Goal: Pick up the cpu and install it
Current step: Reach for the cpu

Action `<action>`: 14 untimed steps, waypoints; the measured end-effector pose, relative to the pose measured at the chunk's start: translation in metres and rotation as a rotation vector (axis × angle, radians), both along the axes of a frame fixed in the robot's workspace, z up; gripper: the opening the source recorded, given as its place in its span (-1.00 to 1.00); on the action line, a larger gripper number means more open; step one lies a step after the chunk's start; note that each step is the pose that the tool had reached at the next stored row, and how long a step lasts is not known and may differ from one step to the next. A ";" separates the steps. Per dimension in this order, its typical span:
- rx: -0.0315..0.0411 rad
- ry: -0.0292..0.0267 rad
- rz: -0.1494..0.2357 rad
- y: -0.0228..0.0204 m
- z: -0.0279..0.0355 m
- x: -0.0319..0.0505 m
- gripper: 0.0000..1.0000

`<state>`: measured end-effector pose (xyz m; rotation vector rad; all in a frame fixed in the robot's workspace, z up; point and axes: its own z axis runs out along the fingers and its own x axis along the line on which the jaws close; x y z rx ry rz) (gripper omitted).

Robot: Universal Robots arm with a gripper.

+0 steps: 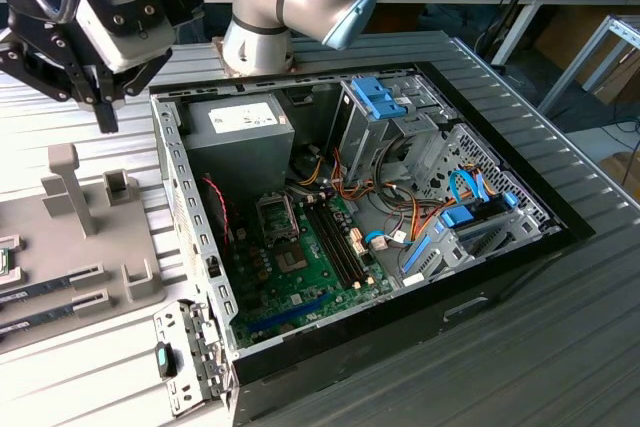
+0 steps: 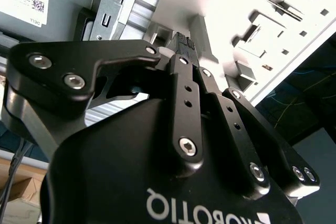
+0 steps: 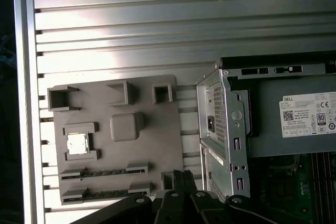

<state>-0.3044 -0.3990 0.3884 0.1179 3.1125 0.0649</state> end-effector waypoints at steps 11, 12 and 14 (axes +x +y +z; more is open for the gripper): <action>0.0000 0.0000 0.000 0.0000 -0.0001 -0.0033 -0.79; 0.0000 0.0000 0.000 0.0000 -0.0001 -0.0037 -0.79; 0.0001 -0.0001 0.000 0.0000 -0.0002 -0.0044 -0.79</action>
